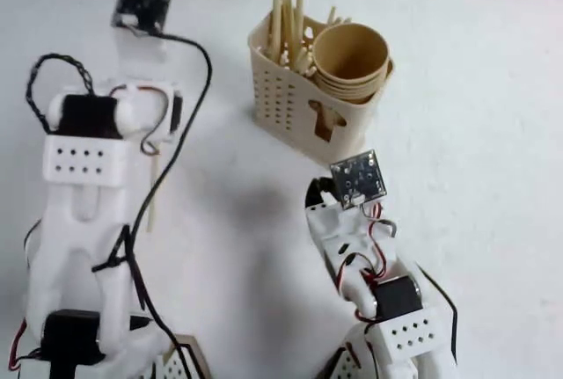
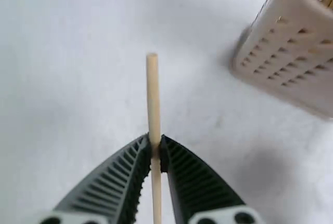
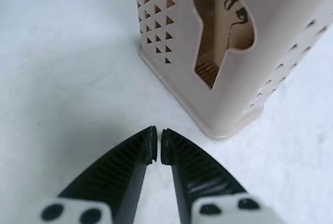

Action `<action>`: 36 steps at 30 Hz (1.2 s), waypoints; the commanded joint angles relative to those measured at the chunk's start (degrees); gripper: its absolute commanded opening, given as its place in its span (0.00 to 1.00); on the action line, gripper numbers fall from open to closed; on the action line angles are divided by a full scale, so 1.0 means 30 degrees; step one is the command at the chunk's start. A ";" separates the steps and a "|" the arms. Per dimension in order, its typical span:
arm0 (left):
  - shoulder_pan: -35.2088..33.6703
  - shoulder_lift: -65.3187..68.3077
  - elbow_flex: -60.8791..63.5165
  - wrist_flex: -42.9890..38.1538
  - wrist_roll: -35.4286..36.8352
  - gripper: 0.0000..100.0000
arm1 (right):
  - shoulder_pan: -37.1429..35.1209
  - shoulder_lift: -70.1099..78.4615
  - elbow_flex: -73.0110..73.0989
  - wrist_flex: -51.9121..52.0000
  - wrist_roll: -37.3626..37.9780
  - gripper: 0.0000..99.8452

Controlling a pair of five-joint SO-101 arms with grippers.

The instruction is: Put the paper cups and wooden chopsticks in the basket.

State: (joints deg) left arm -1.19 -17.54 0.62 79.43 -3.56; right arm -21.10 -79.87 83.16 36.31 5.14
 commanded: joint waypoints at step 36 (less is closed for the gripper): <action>0.6696 0.3092 -0.6681 -1.4066 0.0059 0.03 | 0.0132 -0.0015 0.0586 -0.0864 0.2344 0.03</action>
State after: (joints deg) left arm 18.68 -8.48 -17.14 38.55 -3.56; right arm -21.10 -79.87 85.45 34.64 11.47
